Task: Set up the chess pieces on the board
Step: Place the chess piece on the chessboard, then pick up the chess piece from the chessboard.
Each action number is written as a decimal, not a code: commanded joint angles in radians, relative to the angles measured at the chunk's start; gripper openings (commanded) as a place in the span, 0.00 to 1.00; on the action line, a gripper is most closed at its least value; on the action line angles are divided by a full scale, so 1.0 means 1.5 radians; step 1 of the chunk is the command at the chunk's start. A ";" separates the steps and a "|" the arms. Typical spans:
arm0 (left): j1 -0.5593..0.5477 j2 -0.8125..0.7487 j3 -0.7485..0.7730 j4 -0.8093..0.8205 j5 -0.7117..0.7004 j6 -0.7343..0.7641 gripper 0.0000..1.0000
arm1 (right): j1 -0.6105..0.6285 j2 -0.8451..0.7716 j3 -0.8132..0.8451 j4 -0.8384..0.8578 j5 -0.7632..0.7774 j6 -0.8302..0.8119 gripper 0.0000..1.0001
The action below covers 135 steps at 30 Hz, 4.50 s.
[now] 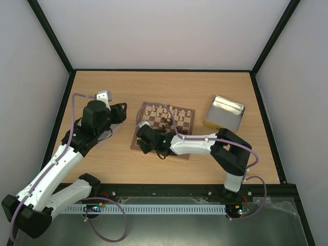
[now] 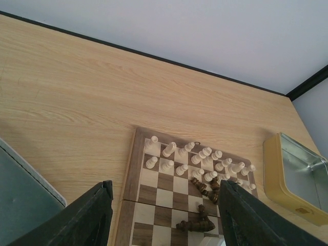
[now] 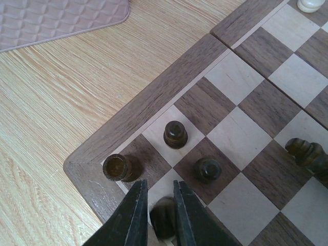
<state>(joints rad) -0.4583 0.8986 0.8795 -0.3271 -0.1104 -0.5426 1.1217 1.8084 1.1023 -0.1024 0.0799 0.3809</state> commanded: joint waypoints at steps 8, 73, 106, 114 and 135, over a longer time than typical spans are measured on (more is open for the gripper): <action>0.007 0.003 -0.006 0.017 0.009 0.008 0.59 | 0.004 -0.027 0.015 -0.004 0.017 0.009 0.21; 0.005 0.074 -0.037 0.052 0.244 0.036 0.62 | -0.186 0.041 0.032 -0.138 -0.073 -0.046 0.06; -0.036 0.313 -0.034 0.259 0.399 -0.236 0.56 | -0.186 -0.204 -0.205 0.230 -0.119 -0.096 0.03; -0.038 0.393 0.002 0.271 0.430 -0.253 0.53 | -0.186 -0.204 -0.211 0.233 -0.135 -0.109 0.03; -0.038 0.462 0.005 0.312 0.428 -0.250 0.03 | -0.187 -0.181 -0.210 0.181 -0.093 -0.044 0.29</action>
<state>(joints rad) -0.5121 1.5799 0.8703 0.1154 0.5446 -0.9390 0.8417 1.5322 0.7822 0.2070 -0.0998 0.2531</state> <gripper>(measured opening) 0.148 0.241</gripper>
